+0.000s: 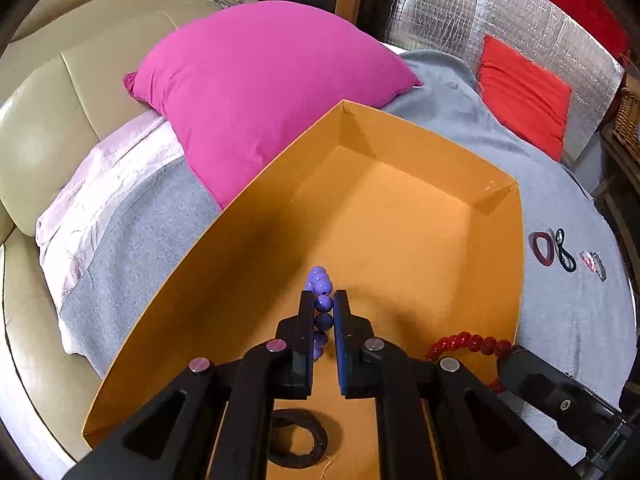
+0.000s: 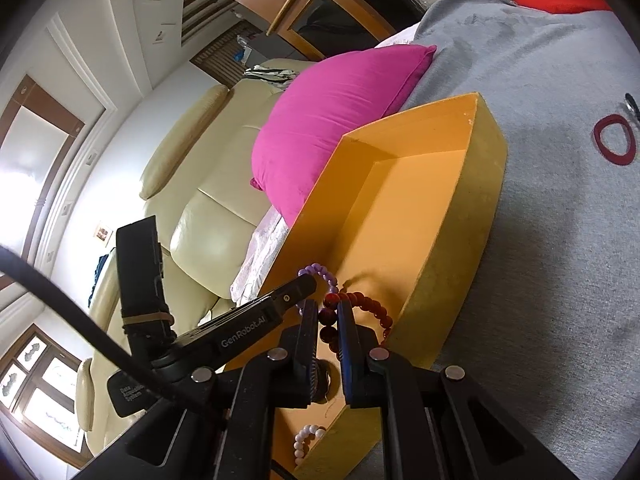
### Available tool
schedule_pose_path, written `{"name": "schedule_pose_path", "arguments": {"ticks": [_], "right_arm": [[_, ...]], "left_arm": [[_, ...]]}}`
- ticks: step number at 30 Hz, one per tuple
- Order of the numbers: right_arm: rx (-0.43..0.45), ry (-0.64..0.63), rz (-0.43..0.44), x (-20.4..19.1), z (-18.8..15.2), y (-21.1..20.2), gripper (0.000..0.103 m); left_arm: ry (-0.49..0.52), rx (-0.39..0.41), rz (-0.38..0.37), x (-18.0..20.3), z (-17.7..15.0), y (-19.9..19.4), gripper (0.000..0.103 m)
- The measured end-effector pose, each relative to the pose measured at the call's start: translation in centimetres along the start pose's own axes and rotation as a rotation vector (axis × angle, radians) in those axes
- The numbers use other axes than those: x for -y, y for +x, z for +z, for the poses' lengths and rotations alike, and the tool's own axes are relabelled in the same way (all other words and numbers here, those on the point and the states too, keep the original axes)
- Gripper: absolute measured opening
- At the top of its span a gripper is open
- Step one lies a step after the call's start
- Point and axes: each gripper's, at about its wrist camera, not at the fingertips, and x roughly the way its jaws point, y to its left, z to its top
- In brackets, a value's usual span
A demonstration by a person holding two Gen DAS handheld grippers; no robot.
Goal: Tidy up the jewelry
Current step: 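Open the right tool dropping the red bracelet while the left tool releases the purple bracelet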
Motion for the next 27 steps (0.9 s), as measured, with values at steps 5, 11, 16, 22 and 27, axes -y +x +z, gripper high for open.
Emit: {"name": "schedule_pose_path", "arguments": {"ticks": [5,11,16,22,27], "right_arm": [[-0.005,0.027,-0.003,0.5,0.0,0.2,0.011],[-0.005,0.032,0.000,0.7,0.0,0.3,0.014],[0.000,0.043,0.005,0.8,0.1,0.2,0.014],[0.005,0.045,0.004,1.0,0.1,-0.2,0.014],[0.009,0.055,-0.004,1.4,0.1,-0.9,0.014]], "left_arm": [[-0.005,-0.014,0.009,-0.4,0.0,0.5,0.009],[-0.013,-0.024,0.009,-0.6,0.0,0.9,0.009],[-0.024,-0.020,0.016,-0.9,0.0,0.8,0.009],[-0.047,-0.011,0.014,-1.3,0.0,0.5,0.010],[-0.050,0.000,-0.025,-1.0,0.1,0.2,0.010]]}}
